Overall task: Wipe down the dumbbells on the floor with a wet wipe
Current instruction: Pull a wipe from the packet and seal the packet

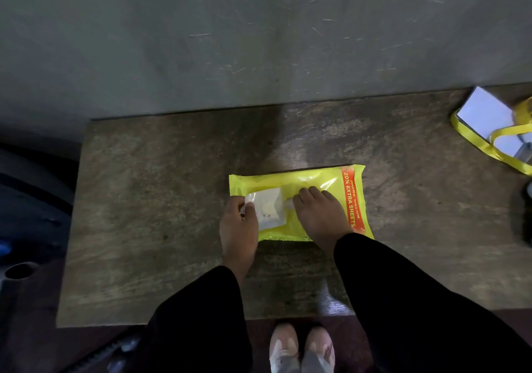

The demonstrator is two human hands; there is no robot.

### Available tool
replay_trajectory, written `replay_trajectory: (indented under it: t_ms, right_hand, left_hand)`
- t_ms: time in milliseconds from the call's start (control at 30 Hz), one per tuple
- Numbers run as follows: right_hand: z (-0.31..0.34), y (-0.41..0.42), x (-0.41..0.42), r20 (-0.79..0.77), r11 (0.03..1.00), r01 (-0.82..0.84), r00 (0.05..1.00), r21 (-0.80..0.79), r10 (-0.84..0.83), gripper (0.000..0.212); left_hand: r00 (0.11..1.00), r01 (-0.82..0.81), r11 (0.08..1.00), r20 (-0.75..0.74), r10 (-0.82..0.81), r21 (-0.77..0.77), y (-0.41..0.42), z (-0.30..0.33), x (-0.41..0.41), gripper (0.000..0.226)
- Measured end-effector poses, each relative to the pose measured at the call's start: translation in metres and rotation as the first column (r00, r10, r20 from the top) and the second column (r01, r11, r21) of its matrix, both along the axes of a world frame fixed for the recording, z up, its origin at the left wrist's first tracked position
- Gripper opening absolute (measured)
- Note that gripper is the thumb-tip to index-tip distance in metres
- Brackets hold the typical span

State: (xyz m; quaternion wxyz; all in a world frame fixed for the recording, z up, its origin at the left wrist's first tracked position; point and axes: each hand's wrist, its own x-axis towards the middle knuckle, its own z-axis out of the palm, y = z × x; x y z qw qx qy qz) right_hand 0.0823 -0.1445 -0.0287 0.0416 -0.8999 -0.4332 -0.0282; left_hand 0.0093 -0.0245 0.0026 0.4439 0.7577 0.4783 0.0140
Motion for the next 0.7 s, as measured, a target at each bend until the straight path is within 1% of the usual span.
replay_trajectory:
  t_ms: [100,200,433,533,567,633,667,700]
  right_hand:
    - [0.003,0.001,0.0,-0.021,1.0,0.014,1.0,-0.002,-0.014,0.033]
    - [0.007,-0.001,-0.001,-0.004,0.999,-0.001,1.0,-0.033,0.001,0.033]
    - [0.013,-0.005,-0.003,0.032,1.0,-0.026,0.999,-0.001,0.026,0.033]
    - [0.011,-0.004,-0.003,0.057,0.999,-0.026,0.998,-0.026,0.028,0.033]
    - [0.01,-0.003,-0.004,0.057,0.999,-0.023,0.998,-0.042,0.026,0.028]
    - [0.007,-0.003,-0.006,0.065,0.998,-0.017,0.998,-0.066,0.021,0.007]
    - [0.007,-0.002,-0.007,0.066,0.997,-0.012,0.998,-0.073,0.016,0.004]
    - [0.007,-0.002,-0.008,0.071,0.997,-0.007,0.997,-0.071,0.012,0.008]
  left_hand:
    - [1.0,-0.004,1.0,-0.001,0.004,-0.013,0.0,0.0,0.0,0.017]
    - [1.0,-0.018,1.0,0.002,0.018,-0.014,0.0,-0.001,0.0,0.017]
    - [1.0,-0.009,1.0,0.01,0.009,-0.015,-0.002,0.001,-0.001,0.019]
    - [1.0,-0.013,0.999,0.016,0.014,-0.029,-0.005,0.001,-0.001,0.018]
    - [1.0,-0.011,0.999,0.016,0.012,-0.031,-0.006,0.001,-0.001,0.016]
    - [1.0,-0.011,0.999,0.022,0.012,-0.032,-0.007,0.002,-0.001,0.011]
    - [1.0,-0.011,1.0,0.021,0.011,-0.029,-0.007,0.002,-0.001,0.01]
    - [1.0,-0.009,1.0,0.016,0.009,-0.024,-0.007,0.002,-0.002,0.012]
